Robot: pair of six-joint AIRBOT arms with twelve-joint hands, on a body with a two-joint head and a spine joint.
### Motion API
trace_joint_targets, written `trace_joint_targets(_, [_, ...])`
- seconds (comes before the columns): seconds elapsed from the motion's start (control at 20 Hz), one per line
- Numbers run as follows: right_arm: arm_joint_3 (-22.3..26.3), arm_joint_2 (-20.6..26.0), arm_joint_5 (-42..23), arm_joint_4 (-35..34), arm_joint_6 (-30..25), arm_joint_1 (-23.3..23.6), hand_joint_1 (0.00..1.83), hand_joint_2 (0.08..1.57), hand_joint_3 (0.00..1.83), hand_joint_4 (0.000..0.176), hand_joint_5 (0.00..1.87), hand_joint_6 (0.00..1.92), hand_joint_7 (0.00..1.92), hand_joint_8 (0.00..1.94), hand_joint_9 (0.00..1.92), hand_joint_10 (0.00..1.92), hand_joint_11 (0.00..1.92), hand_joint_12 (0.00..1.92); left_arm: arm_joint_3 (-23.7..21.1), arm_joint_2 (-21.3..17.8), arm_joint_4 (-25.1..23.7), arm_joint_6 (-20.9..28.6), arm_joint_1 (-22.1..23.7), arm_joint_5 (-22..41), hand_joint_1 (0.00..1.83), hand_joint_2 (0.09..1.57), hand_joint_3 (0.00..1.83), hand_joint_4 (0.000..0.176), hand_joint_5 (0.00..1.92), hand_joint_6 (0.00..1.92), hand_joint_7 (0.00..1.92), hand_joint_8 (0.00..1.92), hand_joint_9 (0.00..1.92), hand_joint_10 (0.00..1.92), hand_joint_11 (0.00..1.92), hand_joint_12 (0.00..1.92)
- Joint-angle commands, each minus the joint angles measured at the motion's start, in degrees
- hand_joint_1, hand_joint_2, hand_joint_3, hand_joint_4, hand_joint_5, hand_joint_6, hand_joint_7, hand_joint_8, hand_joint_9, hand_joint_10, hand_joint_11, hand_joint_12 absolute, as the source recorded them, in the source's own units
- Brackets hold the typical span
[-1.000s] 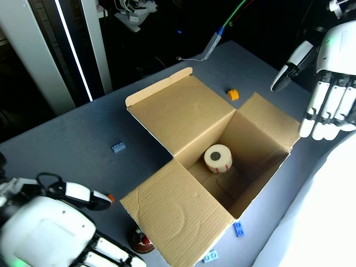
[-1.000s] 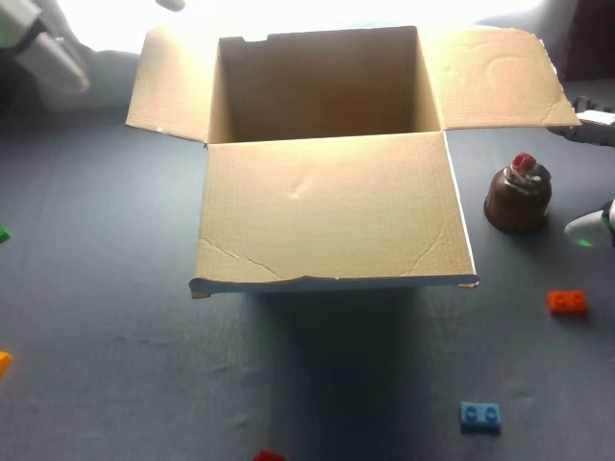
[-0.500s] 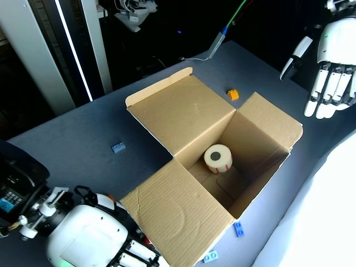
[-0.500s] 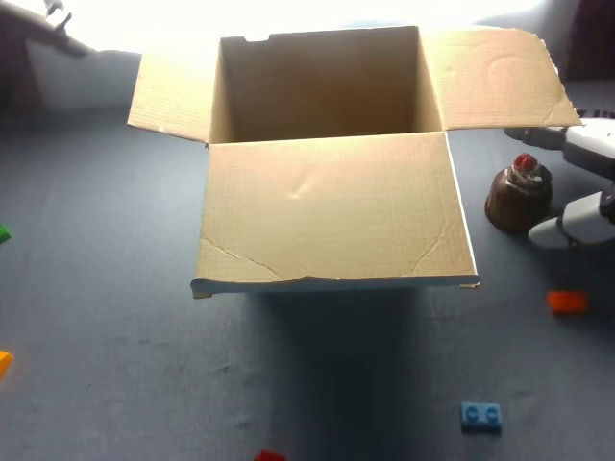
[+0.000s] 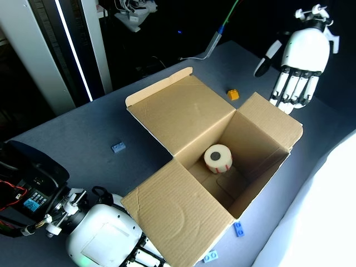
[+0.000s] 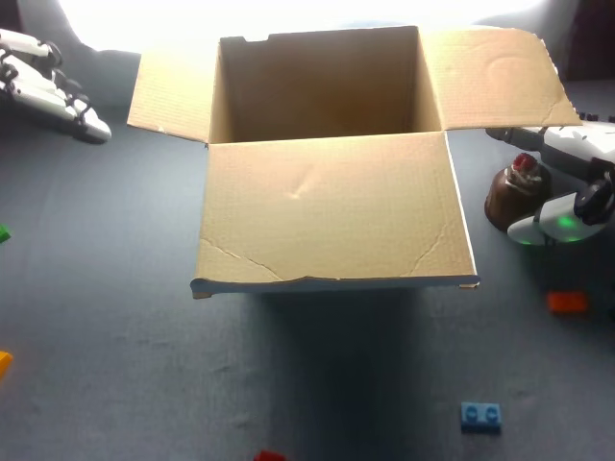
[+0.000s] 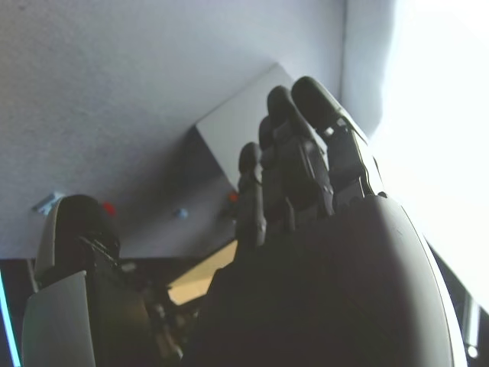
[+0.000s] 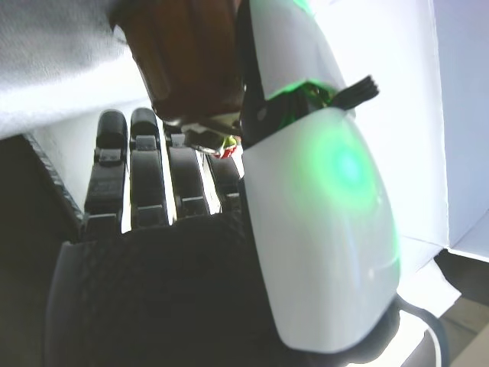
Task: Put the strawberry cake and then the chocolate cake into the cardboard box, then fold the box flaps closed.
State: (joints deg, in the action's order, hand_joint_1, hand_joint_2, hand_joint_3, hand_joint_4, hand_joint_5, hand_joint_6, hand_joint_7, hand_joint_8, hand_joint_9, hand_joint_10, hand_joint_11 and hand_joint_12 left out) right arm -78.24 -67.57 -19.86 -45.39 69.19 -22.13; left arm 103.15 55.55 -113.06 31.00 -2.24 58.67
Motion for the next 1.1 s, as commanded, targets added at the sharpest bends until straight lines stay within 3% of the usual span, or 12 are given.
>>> trace_joint_targets(0.0, [-0.54, 0.6, -5.71, 0.71, 0.01, 0.07, 1.13, 1.03, 0.0, 0.001, 0.05, 0.01, 0.11, 0.0, 0.14, 0.0, 0.0, 0.33, 0.48, -0.8, 4.92, -0.57, 0.04, -1.48, 0.58, 1.0, 0.01, 0.027, 0.22, 0.0, 0.28, 0.0, 0.4, 0.0, 0.0, 1.33])
trace_joint_targets(0.15, [-0.72, 0.57, -5.89, 0.72, 0.24, -0.08, 1.17, 1.01, 0.0, 0.008, 0.08, 0.01, 0.13, 0.0, 0.15, 0.0, 0.0, 0.37, 0.57, -0.83, 7.58, -1.89, -1.41, -1.68, 0.59, 1.0, 0.0, 0.03, 0.23, 0.01, 0.29, 0.0, 0.41, 0.01, 0.0, 1.33])
trace_joint_targets(0.25, [-1.04, 0.53, -5.89, 0.72, 0.28, -0.11, 1.19, 1.01, 0.0, 0.003, 0.1, 0.01, 0.14, 0.0, 0.16, 0.0, 0.0, 0.42, 0.56, -0.83, 9.39, -3.2, -3.01, -1.85, 0.58, 1.0, 0.0, 0.029, 0.24, 0.01, 0.29, 0.0, 0.41, 0.0, 0.0, 1.33])
trace_joint_targets(0.9, [-1.55, 0.1, -5.86, 0.78, 0.49, -0.68, 1.21, 1.01, 0.0, 0.002, 0.19, 0.02, 0.2, 0.01, 0.21, 0.01, 0.0, 0.51, 2.76, 0.95, 11.29, -6.6, -4.62, -1.75, 0.6, 1.0, 0.0, 0.032, 0.25, 0.0, 0.3, 0.0, 0.43, 0.01, 0.0, 1.34])
trace_joint_targets(1.05, [-1.56, 0.1, -5.97, 0.8, 0.51, -0.65, 1.21, 1.02, 0.0, 0.0, 0.27, 0.02, 0.36, 0.01, 0.34, 0.03, 0.0, 0.76, 3.49, 1.49, 11.78, -7.04, -5.05, -1.67, 0.6, 0.99, 0.0, 0.035, 0.25, 0.0, 0.31, 0.0, 0.44, 0.01, 0.0, 1.34])
